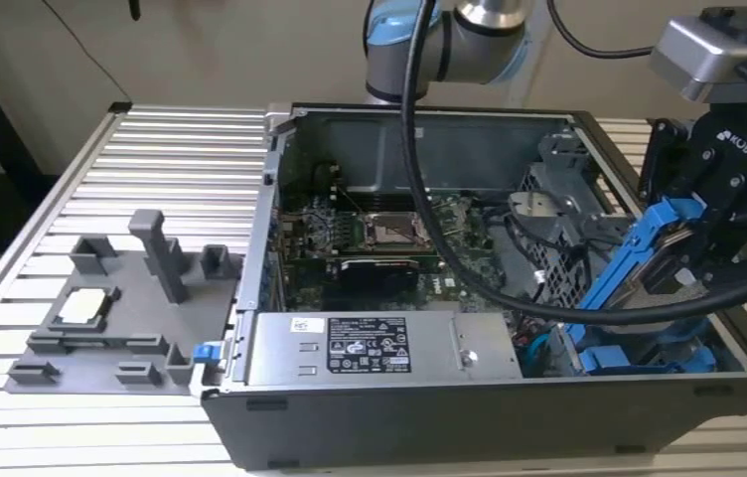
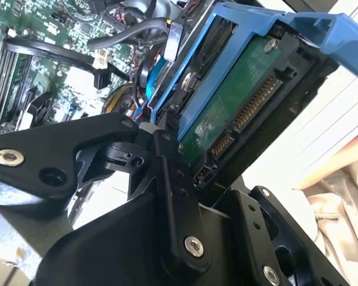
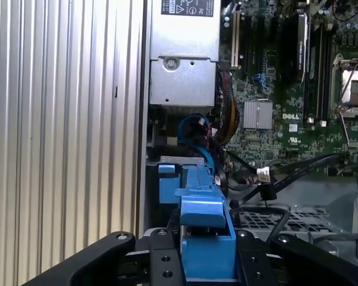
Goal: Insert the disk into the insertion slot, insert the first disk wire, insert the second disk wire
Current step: 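Insert the disk into the insertion slot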
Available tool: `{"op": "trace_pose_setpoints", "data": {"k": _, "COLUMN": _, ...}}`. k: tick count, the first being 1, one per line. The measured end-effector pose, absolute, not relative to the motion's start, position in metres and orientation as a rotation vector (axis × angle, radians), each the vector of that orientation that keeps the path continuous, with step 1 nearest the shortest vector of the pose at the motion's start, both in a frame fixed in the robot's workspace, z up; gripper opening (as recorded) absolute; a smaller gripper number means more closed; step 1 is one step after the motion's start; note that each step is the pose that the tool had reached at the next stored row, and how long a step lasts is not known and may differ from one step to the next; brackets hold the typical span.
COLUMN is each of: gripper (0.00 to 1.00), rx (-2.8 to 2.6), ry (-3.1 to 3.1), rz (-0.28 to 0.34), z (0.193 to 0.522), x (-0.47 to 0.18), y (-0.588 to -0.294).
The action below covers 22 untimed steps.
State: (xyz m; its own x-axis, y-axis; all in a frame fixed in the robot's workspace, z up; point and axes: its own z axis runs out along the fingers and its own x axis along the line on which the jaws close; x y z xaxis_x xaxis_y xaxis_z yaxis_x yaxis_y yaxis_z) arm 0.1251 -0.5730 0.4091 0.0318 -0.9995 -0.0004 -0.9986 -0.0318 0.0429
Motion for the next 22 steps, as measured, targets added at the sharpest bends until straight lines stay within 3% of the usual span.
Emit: {"op": "trace_pose_setpoints", "data": {"k": 22, "gripper": 0.33, "rx": 2.261, "ry": -2.136, "rz": -0.048, "z": 0.372, "x": 0.128, "y": -0.573}}
